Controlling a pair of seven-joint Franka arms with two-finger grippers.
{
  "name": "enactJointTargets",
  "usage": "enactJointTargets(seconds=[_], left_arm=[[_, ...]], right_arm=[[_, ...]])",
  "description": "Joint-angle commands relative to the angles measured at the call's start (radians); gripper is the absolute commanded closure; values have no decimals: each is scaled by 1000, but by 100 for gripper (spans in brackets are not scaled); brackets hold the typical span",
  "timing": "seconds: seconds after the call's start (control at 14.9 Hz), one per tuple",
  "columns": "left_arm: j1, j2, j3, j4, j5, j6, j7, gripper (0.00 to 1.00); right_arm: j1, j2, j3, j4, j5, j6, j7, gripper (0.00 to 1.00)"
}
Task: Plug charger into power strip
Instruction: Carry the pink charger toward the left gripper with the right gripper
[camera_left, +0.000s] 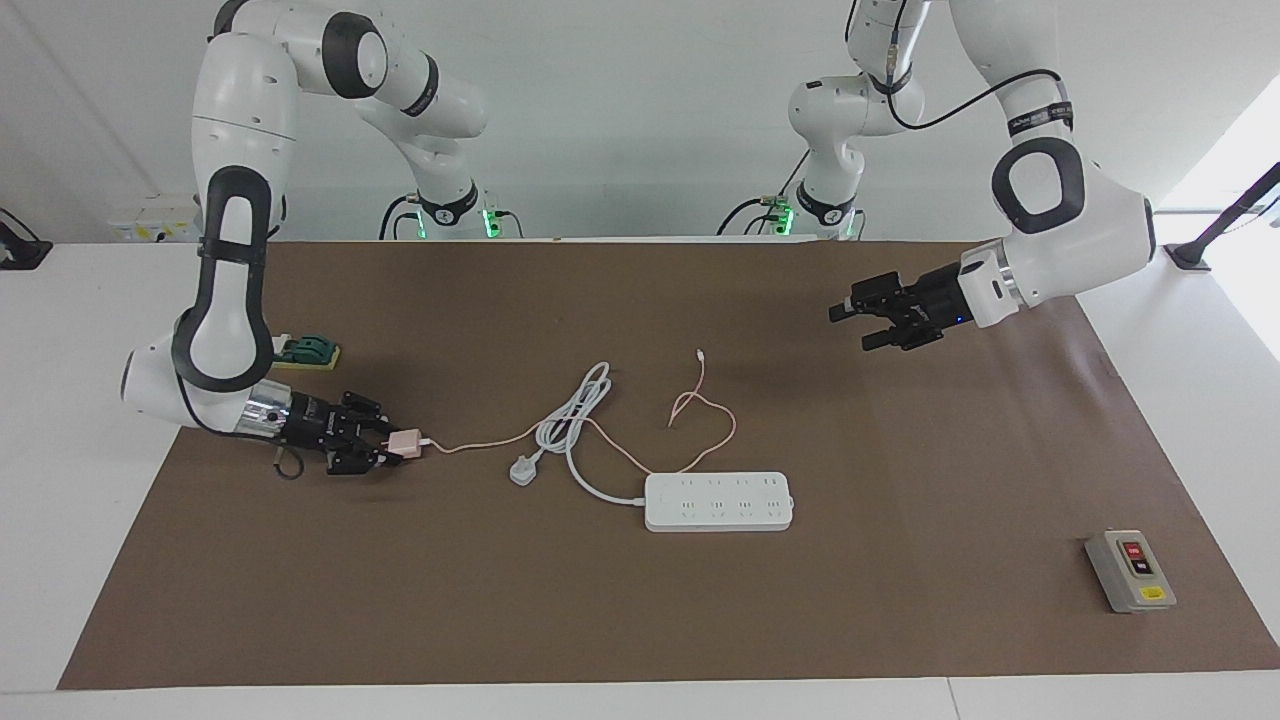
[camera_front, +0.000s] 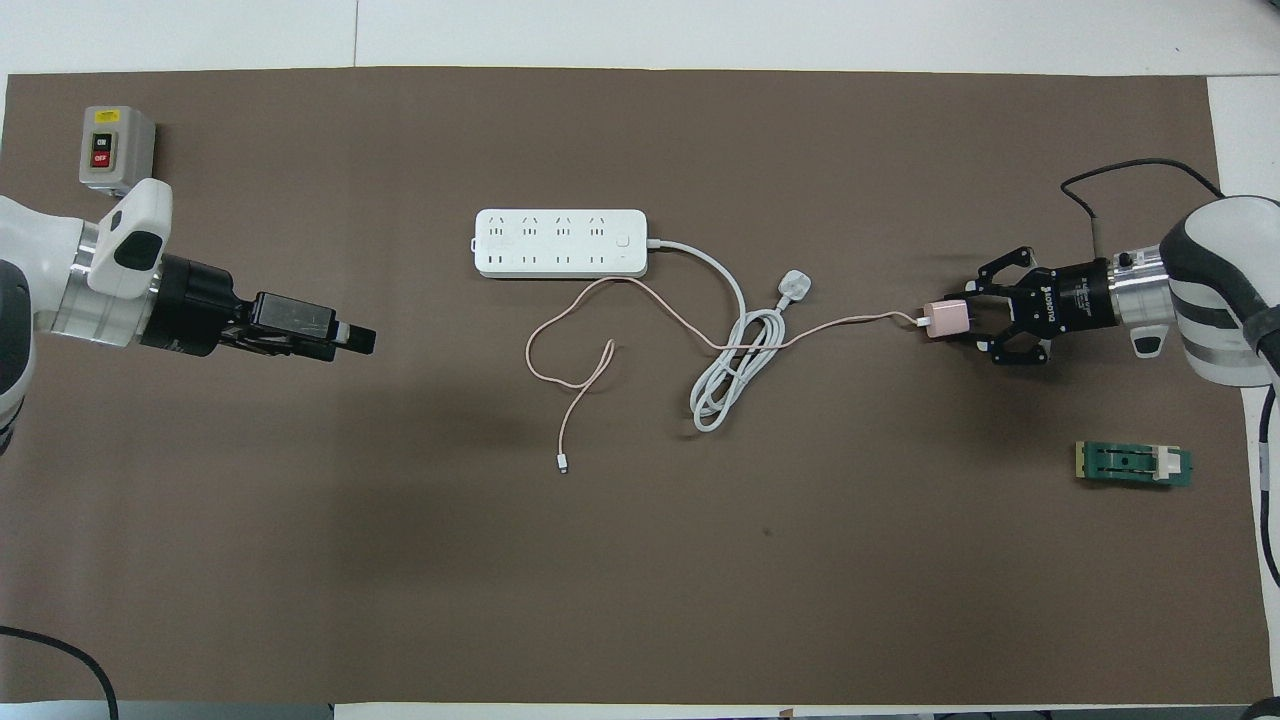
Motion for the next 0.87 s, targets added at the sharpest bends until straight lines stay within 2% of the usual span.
enactJointTargets(seconds=[0.0, 0.2, 0.4, 0.6, 0.81], left_arm=[[15, 52, -4, -9, -189, -87, 53, 0], [-9, 78, -4, -15, -352, -98, 61, 0], [-20, 83, -6, -63, -484, -133, 64, 0], [-31, 93, -6, -82, -551, -157, 104, 0], [-51, 194, -4, -62, -636, -161, 182, 0]], right_arm=[[60, -83, 7, -14, 5, 16, 105, 100], [142, -146, 11, -8, 16, 25, 244, 100], [236, -196, 13, 0, 36, 54, 382, 100], [305, -213, 13, 29, 38, 69, 507, 100], [406, -213, 13, 80, 71, 120, 652, 100]])
